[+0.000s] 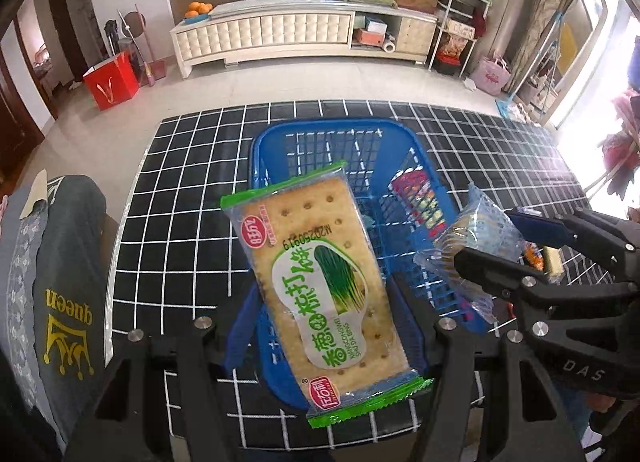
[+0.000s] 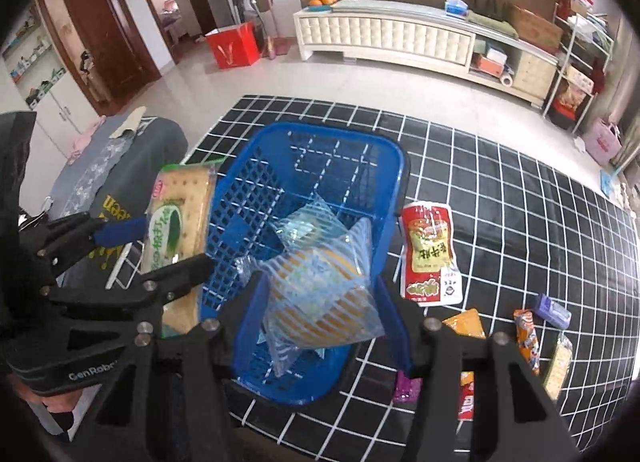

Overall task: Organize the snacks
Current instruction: 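Carry the cracker pack and mesh bun over the blue basket with both tools, then open both tools to drop the cracker pack and bun into the basket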

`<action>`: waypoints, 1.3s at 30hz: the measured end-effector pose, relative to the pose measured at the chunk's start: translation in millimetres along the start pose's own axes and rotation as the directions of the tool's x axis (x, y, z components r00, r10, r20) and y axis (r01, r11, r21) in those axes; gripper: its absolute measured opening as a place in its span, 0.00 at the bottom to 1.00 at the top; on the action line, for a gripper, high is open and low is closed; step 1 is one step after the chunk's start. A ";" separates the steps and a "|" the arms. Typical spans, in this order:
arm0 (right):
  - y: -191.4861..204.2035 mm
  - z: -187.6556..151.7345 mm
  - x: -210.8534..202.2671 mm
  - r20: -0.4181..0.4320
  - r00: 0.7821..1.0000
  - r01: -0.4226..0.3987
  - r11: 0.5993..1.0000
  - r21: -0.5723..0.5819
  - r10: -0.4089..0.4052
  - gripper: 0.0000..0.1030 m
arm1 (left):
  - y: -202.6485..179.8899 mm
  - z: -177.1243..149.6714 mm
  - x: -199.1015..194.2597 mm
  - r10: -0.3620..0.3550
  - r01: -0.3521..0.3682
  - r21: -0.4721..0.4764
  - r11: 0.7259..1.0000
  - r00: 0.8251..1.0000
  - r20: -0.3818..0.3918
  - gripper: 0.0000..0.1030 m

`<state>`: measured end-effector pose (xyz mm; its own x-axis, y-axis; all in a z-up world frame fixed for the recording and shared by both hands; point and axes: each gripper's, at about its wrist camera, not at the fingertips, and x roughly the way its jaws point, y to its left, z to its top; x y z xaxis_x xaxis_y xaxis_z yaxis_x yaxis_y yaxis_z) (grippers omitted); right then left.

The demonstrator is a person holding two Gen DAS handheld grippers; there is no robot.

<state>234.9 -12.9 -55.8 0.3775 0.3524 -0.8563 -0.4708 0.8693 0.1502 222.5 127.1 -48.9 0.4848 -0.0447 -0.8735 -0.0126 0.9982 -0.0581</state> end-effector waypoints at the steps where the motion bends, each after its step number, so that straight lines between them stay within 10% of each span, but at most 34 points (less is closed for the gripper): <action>1: 0.1 0.1 3.9 0.003 1.000 -0.003 1.000 0.011 0.003 0.58 | 1.9 0.1 5.5 0.011 -0.011 0.006 1.000 1.000 -0.003 0.58; 24: 1.9 -1.0 31.4 0.079 0.994 0.075 0.994 0.080 -0.081 0.58 | 8.4 0.1 44.5 0.029 -0.028 0.078 0.997 1.000 -0.012 0.61; 30: -5.1 0.4 5.1 0.168 0.985 0.023 0.991 0.135 -0.046 0.84 | 0.9 -0.9 30.6 0.053 -0.055 0.090 0.994 0.998 0.021 0.65; 39: -23.1 -8.5 -33.9 0.197 0.975 0.061 0.980 0.192 -0.099 0.85 | -26.3 2.1 -6.1 0.028 -0.037 0.108 0.993 0.996 0.082 0.65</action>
<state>226.3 -47.9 -34.4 0.5716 0.3259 -0.7530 -0.2854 0.9394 0.1899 221.7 101.2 -41.1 0.5547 -0.0131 -0.8320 0.0642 0.9976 0.0271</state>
